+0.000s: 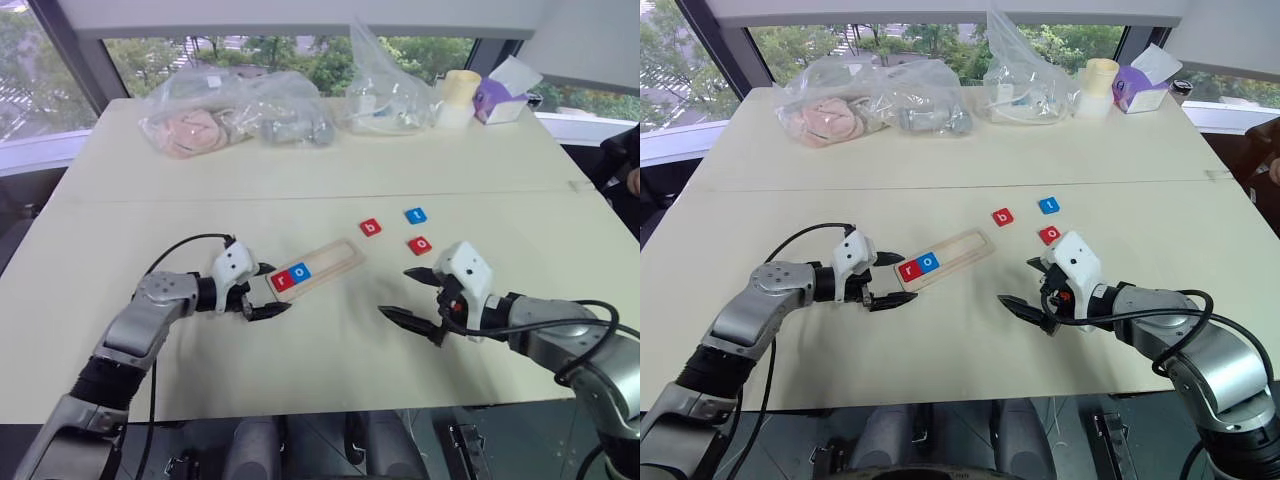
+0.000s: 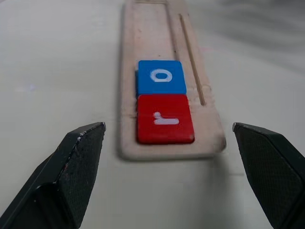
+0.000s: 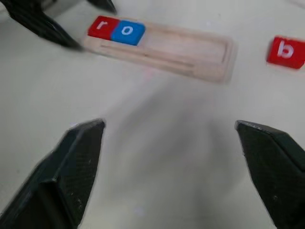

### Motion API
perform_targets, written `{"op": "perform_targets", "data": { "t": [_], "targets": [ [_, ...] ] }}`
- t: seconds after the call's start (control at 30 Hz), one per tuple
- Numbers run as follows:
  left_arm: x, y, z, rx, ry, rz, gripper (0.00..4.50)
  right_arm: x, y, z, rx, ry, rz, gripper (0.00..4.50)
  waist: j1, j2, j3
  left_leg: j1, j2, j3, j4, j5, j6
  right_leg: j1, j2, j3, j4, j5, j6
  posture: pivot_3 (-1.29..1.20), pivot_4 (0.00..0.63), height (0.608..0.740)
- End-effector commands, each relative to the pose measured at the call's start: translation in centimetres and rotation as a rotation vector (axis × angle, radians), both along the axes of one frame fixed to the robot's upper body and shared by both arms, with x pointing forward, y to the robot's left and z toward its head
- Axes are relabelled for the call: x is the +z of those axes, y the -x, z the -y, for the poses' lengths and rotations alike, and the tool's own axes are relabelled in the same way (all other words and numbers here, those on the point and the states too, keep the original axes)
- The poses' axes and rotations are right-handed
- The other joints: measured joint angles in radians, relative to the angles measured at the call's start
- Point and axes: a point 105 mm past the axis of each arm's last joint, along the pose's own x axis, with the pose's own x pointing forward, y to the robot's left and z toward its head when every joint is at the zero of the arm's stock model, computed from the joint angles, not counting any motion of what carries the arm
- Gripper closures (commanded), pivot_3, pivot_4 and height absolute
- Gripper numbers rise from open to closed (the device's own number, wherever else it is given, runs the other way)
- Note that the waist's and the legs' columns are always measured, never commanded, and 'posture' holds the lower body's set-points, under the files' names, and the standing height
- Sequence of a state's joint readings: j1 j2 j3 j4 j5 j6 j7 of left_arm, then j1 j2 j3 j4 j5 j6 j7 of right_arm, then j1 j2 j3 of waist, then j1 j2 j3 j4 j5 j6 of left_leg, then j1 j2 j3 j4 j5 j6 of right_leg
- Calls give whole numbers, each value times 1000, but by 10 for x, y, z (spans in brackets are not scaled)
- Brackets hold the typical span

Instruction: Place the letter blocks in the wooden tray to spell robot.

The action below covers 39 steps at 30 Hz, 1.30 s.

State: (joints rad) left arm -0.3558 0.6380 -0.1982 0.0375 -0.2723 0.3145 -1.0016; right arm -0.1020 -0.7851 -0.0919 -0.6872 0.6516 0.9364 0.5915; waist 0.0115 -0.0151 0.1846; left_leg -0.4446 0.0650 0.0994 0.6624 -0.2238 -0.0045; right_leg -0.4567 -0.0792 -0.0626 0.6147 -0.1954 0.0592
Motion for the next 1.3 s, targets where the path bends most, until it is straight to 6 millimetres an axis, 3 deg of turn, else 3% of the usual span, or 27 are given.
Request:
{"op": "perform_targets", "data": {
  "t": [0.03,0.3,0.47,0.7,0.8,0.9,1.03,1.27,1.3],
  "targets": [
    [-5,5,10,-68,-6,-10,0,14,8,-9,32,-11,46,28,3,0,0,0,0,0,0,0,0,0,0,0,0,0,0,0,150,739],
    [-25,-2,21,-46,-52,-44,0,10,12,-8,9,-9,27,28,5,1,-2,3,0,-1,3,0,0,7,-2,0,-1,-1,2,0,150,739],
    [-33,-7,22,-13,-63,-55,1358,9,15,-6,6,1,17,0,7,2,-7,4,-1,-6,3,0,0,9,-2,-2,-2,-1,2,0,150,739],
    [-26,-15,18,-68,-117,-10,1357,3,14,7,-33,9,-9,0,10,4,-9,6,-2,-11,3,-2,-3,14,-2,-4,-3,-2,4,0,150,739],
    [-13,-7,20,-214,-108,-9,1357,0,13,14,-56,13,-16,0,2,4,-9,6,-1,-12,3,-2,-3,14,-2,-4,-3,-2,4,0,150,739],
    [-13,7,11,-435,-219,-13,1357,-3,13,18,-67,15,-26,0,-1,4,-9,5,-1,-12,2,-1,-2,12,-1,-4,-3,-2,4,0,150,739],
    [-20,-3,-4,-555,-383,35,1357,-6,10,24,-89,21,-30,0,4,3,-10,4,-1,-12,1,0,0,10,0,-6,-3,-2,1,0,150,739],
    [-19,-25,4,-485,-327,21,1357,-9,16,22,-122,-3,-36,0,1,5,-11,5,-1,-13,1,0,0,13,-1,-6,-3,-4,5,0,150,739],
    [-19,-26,5,-471,-313,12,857,-10,17,21,-127,-5,-38,0,3,5,-12,6,-1,-13,2,0,0,13,-1,-6,-3,-4,5,0,150,739]
  ]
}}
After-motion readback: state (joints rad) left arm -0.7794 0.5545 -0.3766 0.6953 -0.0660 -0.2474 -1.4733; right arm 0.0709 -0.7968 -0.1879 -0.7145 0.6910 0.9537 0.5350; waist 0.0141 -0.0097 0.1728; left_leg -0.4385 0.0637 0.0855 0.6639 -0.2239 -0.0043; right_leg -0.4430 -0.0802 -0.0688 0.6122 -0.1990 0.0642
